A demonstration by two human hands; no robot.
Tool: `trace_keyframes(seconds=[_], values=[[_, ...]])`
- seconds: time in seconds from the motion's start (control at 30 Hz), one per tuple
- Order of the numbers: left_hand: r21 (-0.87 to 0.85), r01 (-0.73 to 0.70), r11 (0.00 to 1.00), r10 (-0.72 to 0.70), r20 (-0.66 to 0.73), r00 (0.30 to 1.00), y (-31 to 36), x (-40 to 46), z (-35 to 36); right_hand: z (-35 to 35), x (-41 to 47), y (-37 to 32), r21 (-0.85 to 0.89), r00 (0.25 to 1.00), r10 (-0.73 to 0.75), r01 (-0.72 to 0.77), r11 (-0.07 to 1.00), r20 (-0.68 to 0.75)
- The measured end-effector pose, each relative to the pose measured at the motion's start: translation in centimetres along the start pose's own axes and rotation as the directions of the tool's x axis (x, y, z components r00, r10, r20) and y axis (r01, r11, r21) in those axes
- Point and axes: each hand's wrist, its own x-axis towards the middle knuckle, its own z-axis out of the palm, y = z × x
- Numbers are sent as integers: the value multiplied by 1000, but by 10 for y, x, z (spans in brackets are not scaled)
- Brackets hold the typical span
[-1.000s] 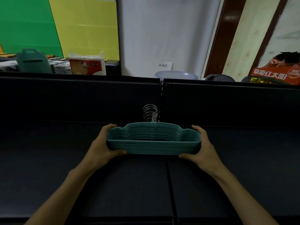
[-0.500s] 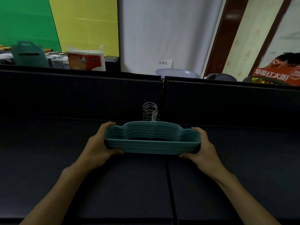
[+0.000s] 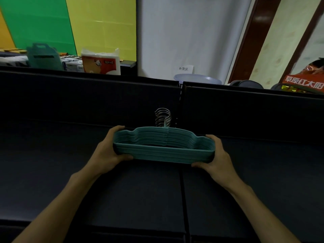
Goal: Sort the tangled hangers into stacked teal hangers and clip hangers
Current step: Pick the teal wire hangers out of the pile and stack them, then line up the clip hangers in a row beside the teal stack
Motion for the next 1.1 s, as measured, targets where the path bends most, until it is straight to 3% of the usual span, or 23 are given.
trace_keyframes(seconds=[0.4, 0.53, 0.63, 0.73, 0.9, 1.1], values=[[25, -2, 1000, 3, -17, 1000, 3, -7, -1, -1, -10, -9, -93, 998, 62, -64, 994, -23], [243, -156, 957, 174, -54, 983, 14, -14, -5, -8, -28, -29, -268, 991, 104, -123, 956, -83], [387, -334, 859, 376, -36, 926, 39, -9, -3, -23, -45, -48, -553, 989, 53, -120, 824, -136], [419, -445, 791, 467, 56, 882, 70, -4, 12, -40, -70, -63, -726, 982, 15, -151, 671, -190], [348, -636, 689, 587, 247, 771, 125, -20, 68, -77, -134, -72, -797, 935, 92, -342, 498, -343], [179, -760, 625, 643, 434, 631, 181, -69, 144, -127, -227, -69, -766, 831, 219, -556, 323, -512]])
